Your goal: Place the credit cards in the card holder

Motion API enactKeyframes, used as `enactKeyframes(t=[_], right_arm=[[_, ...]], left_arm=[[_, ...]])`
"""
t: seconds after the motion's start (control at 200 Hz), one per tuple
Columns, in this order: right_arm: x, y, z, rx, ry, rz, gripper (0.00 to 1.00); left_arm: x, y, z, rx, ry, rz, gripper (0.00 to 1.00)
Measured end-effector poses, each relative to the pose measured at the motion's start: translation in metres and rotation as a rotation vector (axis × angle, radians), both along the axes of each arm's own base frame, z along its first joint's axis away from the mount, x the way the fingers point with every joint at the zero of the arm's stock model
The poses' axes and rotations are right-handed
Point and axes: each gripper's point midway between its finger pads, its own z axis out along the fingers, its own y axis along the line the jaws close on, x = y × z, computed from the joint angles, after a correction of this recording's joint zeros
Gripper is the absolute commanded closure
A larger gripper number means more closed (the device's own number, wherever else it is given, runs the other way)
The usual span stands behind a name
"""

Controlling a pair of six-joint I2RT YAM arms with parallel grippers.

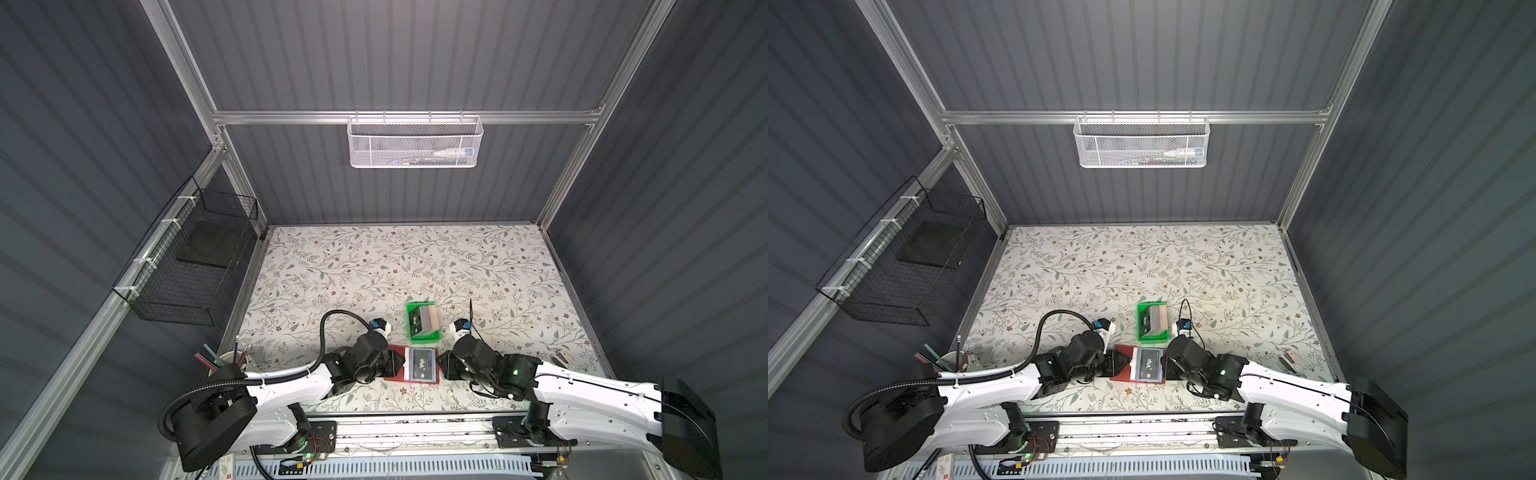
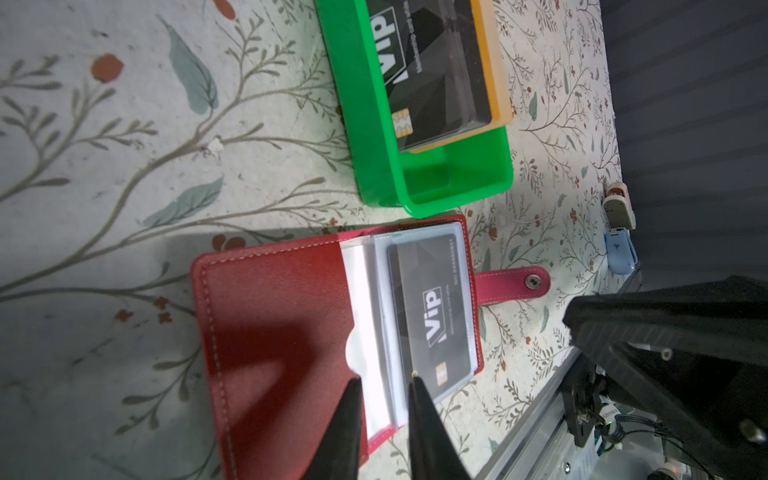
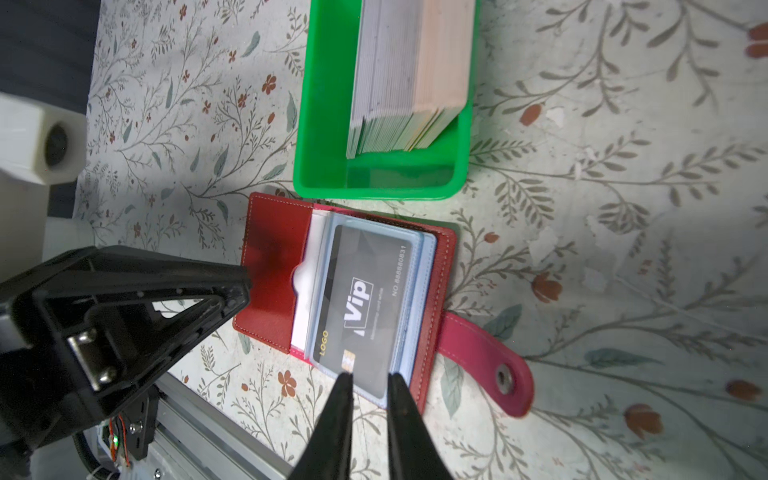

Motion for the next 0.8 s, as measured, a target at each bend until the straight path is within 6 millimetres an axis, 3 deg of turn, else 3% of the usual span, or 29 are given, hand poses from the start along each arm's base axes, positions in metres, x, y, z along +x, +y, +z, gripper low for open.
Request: enactKeyframes(t=[0.475,0.8], right_arm=[[-0.003,0.014,-0.018,-0.028,0.039,0.069,0.79],[0.005,0.013,-0.008,-0.018,0.012,0.020,0.79]], left_arm=[[-0.001,-0.007,0.000,0.038,0.031,-0.008,0.79],[-0.012,-0.020,0.003,0.010,0.047,-0.070,0.79]])
